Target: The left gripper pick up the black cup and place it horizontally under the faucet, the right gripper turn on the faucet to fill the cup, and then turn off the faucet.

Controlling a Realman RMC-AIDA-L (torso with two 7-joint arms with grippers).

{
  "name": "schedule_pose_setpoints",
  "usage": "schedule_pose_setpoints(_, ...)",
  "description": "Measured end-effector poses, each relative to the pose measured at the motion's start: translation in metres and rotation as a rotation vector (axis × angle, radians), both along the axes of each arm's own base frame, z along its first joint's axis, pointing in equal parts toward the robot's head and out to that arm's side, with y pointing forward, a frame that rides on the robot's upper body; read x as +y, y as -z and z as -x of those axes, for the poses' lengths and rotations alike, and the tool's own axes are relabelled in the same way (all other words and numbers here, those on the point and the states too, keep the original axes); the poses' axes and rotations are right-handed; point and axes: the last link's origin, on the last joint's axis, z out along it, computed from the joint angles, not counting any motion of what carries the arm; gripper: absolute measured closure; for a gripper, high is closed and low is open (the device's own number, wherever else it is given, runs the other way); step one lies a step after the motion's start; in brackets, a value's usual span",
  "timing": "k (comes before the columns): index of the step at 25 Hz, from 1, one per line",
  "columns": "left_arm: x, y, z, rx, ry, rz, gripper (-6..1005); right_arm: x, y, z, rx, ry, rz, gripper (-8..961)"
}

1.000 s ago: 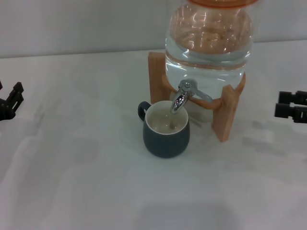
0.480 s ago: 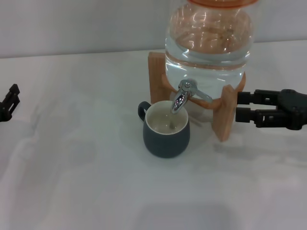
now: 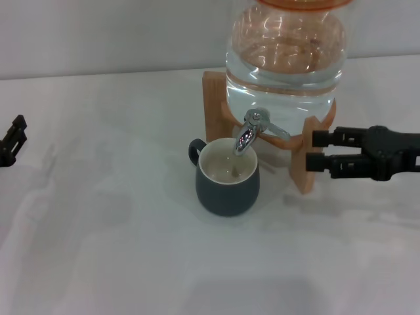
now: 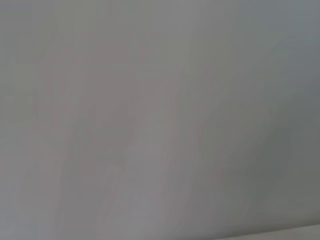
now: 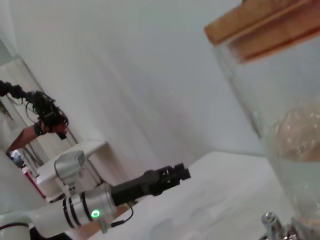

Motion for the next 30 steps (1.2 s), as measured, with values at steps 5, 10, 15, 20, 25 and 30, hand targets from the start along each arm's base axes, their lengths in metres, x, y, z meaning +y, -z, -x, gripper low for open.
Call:
schedule_pose_setpoints(5, -0.001, 0.0, 0.001, 0.001, -0.002, -0.001, 472, 0.001, 0.006, 0.001, -0.011, -0.001, 0.014, 112)
schedule_pose_setpoints(10, -0.001, -0.001, 0.001, 0.003, -0.001, -0.001, 472, 0.003, 0.007, -0.001, -0.013, 0.017, 0.006, 112)
schedule_pose_setpoints(15, -0.001, -0.001, 0.001, 0.002, -0.001, -0.001, 472, 0.005, 0.008, -0.002, -0.018, 0.026, -0.002, 111)
schedule_pose_setpoints(20, -0.003, -0.001, 0.002, 0.0, -0.005, -0.001, 472, 0.006, 0.011, 0.002, -0.01, 0.019, 0.006, 111)
schedule_pose_setpoints(25, -0.004, -0.001, 0.004, -0.001, -0.011, -0.002, 472, 0.006, 0.011, 0.007, 0.01, 0.005, 0.012, 112)
schedule_pose_setpoints(30, -0.005, -0.001, 0.005, -0.001, -0.015, -0.002, 472, 0.006, 0.015, 0.011, 0.015, -0.009, 0.027, 112)
